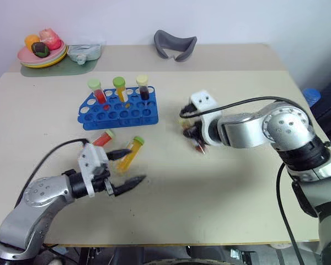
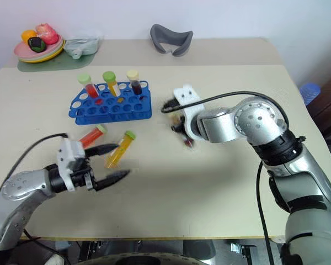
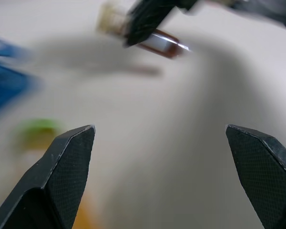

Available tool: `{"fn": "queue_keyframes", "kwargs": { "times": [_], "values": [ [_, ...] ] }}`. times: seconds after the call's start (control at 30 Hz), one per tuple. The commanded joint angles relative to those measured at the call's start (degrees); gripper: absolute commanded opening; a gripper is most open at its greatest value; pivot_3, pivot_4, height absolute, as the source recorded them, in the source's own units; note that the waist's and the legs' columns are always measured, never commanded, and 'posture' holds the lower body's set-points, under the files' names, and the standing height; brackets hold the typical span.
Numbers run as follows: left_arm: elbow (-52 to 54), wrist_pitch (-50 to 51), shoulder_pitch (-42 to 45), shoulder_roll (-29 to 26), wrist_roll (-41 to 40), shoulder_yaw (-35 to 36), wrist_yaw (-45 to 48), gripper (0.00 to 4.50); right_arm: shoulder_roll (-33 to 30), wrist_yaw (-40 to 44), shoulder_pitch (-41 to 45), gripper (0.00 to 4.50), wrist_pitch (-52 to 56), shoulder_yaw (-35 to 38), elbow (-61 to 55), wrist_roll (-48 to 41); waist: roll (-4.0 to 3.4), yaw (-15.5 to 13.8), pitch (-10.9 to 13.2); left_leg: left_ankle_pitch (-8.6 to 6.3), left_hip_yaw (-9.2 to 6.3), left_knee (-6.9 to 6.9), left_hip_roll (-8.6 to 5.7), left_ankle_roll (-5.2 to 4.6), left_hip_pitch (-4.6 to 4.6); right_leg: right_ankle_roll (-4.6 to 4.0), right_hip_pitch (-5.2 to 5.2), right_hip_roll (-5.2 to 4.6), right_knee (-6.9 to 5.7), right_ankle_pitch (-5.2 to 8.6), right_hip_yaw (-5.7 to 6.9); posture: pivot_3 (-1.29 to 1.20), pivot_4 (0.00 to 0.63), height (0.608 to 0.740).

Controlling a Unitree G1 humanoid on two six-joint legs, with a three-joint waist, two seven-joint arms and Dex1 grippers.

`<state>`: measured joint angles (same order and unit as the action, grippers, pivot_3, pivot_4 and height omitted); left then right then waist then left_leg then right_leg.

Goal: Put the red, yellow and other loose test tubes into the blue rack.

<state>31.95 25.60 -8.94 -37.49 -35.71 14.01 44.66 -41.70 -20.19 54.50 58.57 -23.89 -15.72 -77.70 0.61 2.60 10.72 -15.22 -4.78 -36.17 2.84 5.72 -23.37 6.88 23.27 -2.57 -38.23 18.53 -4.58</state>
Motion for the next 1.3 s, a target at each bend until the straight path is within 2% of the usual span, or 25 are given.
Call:
{"fn": "queue_keyframes", "kwargs": {
  "times": [0.03,0.13,0.27,0.4,0.53,0.87,1.3],
  "values": [
    [-1.4,-1.0,-0.7,1.6,-0.8,5.4,-3.4,4.5,2.8,16.7,-2.4,1.2,-13.7,-0.9,-0.4,19.1,0.03,0.0,0.0,0.0,0.0,-0.02,0.0,0.0,0.0,0.0,-0.03,0.0,0.01,0.0,0.01,0.0,0.15,0.74],
    [-3.9,-2.4,1.5,4.4,-0.4,8.0,-7.3,4.5,10.4,25.3,-3.2,1.2,-27.2,-4.2,7.1,34.6,0.04,0.0,0.0,0.01,0.02,-0.11,-0.02,0.01,0.02,0.0,-0.1,-0.04,-0.01,-0.02,0.0,0.0,0.15,0.74],
    [-6.9,-4.4,3.3,6.0,1.5,8.7,-9.2,4.5,23.2,29.3,-2.5,1.2,-38.8,-3.2,19.9,46.1,0.04,0.3,0.0,0.03,0.02,-0.1,-0.01,0.06,0.04,-0.02,-0.04,-0.02,-0.12,-0.04,0.0,0.0,0.15,0.74],
    [-10.0,-7.2,5.5,8.8,4.2,8.6,-13.2,4.5,32.1,31.4,-2.7,1.2,-48.8,-1.3,29.9,55.1,0.04,0.5,0.0,0.08,0.03,-0.06,-0.02,0.14,0.04,-0.02,-0.03,-0.05,-0.12,-0.04,0.0,0.0,0.15,0.74],
    [-12.0,-8.8,7.5,11.0,6.7,7.5,-16.6,4.5,38.0,32.9,-2.8,1.2,-54.0,1.7,37.0,59.2,0.06,0.7,0.0,0.14,0.02,-0.07,-0.03,0.25,0.04,-0.02,-0.04,-0.07,-0.18,-0.04,0.02,0.0,0.15,0.74],
    [-8.2,-7.4,7.7,13.5,6.3,5.3,-19.3,4.5,46.7,34.9,0.0,1.2,-64.6,8.6,52.7,66.8,0.05,1.7,0.0,0.19,0.01,-0.06,-0.03,0.34,0.18,-0.03,0.0,-0.04,-0.51,-0.04,-0.02,0.0,0.15,0.74],
    [-0.7,0.9,10.6,12.7,3.3,2.8,-23.6,4.5,50.9,35.2,4.2,1.2,-71.3,14.6,65.6,71.9,0.05,1.9,0.0,0.23,0.02,-0.07,-0.03,0.42,0.3,-0.04,0.0,-0.04,-0.75,-0.03,-0.02,0.0,0.15,0.74]
  ]
}}
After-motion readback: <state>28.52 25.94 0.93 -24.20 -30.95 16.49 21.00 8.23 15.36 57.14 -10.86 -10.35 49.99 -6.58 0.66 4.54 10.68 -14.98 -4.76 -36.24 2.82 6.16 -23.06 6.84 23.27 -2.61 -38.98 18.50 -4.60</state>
